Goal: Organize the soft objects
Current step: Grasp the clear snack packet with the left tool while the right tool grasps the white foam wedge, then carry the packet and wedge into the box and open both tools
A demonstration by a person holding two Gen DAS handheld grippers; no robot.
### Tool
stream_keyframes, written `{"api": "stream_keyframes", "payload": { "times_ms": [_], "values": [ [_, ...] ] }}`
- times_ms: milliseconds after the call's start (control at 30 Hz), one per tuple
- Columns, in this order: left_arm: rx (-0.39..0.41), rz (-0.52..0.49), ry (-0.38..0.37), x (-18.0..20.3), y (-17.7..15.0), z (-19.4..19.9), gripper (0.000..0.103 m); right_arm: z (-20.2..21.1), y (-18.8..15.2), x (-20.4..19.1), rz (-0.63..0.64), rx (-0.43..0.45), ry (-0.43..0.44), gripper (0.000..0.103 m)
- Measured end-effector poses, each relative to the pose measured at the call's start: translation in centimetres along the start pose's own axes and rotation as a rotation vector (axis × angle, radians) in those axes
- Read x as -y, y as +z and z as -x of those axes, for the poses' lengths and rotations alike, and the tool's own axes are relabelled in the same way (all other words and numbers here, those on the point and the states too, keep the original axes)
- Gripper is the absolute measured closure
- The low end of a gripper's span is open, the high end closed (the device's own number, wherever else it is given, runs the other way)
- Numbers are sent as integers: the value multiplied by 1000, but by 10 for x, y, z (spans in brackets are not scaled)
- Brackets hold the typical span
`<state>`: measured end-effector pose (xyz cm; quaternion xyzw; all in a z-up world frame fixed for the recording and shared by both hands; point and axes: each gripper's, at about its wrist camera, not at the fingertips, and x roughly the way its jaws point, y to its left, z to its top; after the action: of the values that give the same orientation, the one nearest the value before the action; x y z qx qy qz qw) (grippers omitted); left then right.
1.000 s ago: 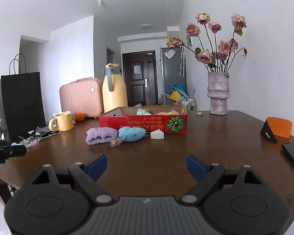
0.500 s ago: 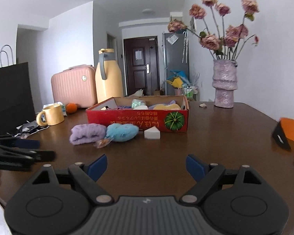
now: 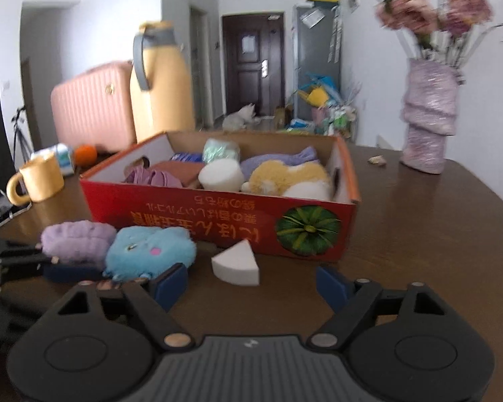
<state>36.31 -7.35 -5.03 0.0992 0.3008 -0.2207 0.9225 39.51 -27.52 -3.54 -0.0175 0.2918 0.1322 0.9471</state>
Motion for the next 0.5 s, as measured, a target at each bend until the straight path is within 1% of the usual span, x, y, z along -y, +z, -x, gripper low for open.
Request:
{"api": "stream_keyframes", "payload": {
  "times_ms": [33, 67, 100, 200, 233, 267, 300, 367, 500],
  "values": [
    [-14, 2, -10, -2, -2, -3, 77, -12, 3, -1, 8, -22, 8, 32],
    [-19, -6, -9, -1, -5, -5, 79, -22, 6, -2, 13, -39, 11, 37],
    [-9, -8, -1, -1, -6, -4, 87, -31, 9, -3, 13, -48, 13, 39],
    [-6, 7, -26, -2, -6, -3, 87, -51, 12, -4, 8, -66, 13, 52],
    [-1, 3, -21, -2, -7, -2, 88, -55, 12, -4, 1, -71, 17, 57],
    [6, -1, -14, -1, -6, 0, 88, -57, 11, -2, -8, -76, 31, 64],
    [12, 4, -17, -1, -5, 2, 88, -59, 10, -2, -17, -84, 49, 67],
    [26, 21, -30, -3, -3, 7, 88, -60, 8, -3, -15, -80, 52, 69],
    [57, 47, -32, -8, 1, 15, 88, -53, 6, -4, -21, -60, 52, 74]
  ]
}}
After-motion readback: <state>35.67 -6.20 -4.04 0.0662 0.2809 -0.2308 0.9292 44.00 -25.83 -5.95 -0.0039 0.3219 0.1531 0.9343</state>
